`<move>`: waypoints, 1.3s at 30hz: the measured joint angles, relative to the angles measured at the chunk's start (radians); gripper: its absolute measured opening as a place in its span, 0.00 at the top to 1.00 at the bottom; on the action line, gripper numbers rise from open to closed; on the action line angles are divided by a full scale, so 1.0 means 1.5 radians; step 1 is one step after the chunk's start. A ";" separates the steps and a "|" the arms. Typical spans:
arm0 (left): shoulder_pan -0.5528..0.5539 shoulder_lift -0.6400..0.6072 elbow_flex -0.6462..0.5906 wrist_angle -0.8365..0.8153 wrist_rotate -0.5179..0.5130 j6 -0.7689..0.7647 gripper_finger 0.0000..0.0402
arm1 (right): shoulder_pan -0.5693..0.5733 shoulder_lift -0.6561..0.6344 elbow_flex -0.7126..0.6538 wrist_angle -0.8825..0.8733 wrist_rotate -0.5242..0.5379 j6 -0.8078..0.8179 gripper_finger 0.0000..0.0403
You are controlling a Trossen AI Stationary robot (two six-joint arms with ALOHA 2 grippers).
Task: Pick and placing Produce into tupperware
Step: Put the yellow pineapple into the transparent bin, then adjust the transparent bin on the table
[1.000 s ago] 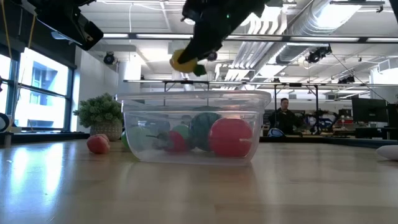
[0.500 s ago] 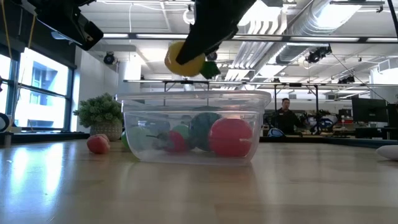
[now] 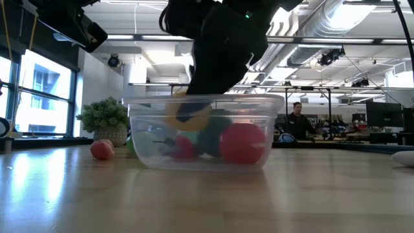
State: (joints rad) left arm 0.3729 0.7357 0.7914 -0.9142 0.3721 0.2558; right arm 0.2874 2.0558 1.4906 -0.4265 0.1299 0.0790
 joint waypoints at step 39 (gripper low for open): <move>0.000 0.000 0.000 0.000 0.000 0.000 0.96 | 0.001 -0.023 0.000 -0.037 0.099 -0.003 0.33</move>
State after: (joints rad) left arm 0.3725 0.7353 0.7914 -0.9142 0.3721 0.2558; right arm 0.2887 2.0207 1.4906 -0.4826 0.2785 0.0743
